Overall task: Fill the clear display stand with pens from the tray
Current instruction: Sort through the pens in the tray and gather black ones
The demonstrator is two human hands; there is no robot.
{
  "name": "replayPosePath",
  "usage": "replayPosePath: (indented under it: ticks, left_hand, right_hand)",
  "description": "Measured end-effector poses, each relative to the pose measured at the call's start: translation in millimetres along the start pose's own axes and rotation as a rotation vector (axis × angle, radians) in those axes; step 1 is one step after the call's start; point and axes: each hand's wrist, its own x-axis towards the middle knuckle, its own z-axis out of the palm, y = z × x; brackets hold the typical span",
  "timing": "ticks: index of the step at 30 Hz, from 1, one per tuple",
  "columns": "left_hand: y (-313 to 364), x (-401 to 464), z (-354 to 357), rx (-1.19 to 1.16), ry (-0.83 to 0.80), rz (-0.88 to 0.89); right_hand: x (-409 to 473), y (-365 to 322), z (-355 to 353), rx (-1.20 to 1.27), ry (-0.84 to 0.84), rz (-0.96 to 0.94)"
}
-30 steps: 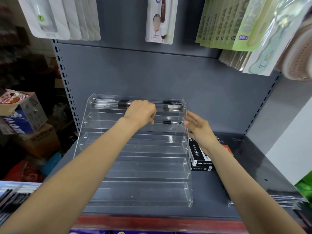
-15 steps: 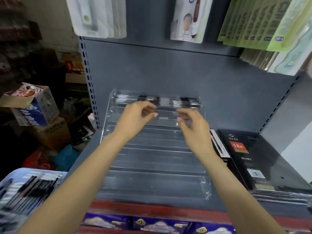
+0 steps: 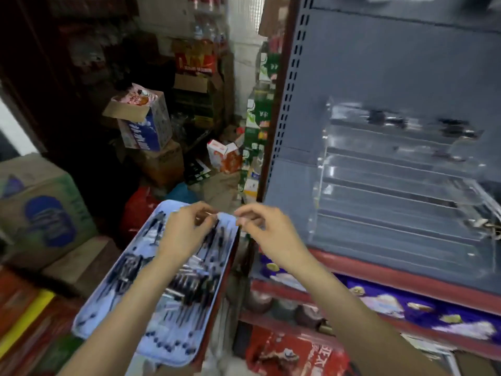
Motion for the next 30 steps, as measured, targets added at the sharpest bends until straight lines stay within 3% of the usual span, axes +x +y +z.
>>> replayPosePath:
  ticks: [7,12,17,21,30]
  left_hand:
    - [-119.0,-41.4,-20.3,0.108,-0.195,-0.187]
    - [-177.0,-53.3,-12.1,0.250,-0.294,-0.112]
    - [-204.2,-68.6,-12.5,0.403,-0.286,0.023]
    - [-216.0,-75.3,-14.9,0.366,-0.289,0.057]
    - [-221.3,-73.6,-15.1,0.344,-0.312,0.040]
  right_hand:
    - [5.5,19.4,122.1,-0.151,-0.221,0.208]
    - [6.5,63.9,167.6,-0.298,-0.212,0.328]
    - [13.0,77.1,188.7,-0.444,-0.141,0.288]
    - [30.0,71.7,198.0,-0.490,-0.165,0.252]
    - [53.9,68.4,197.8,-0.346,-0.256,0.361]
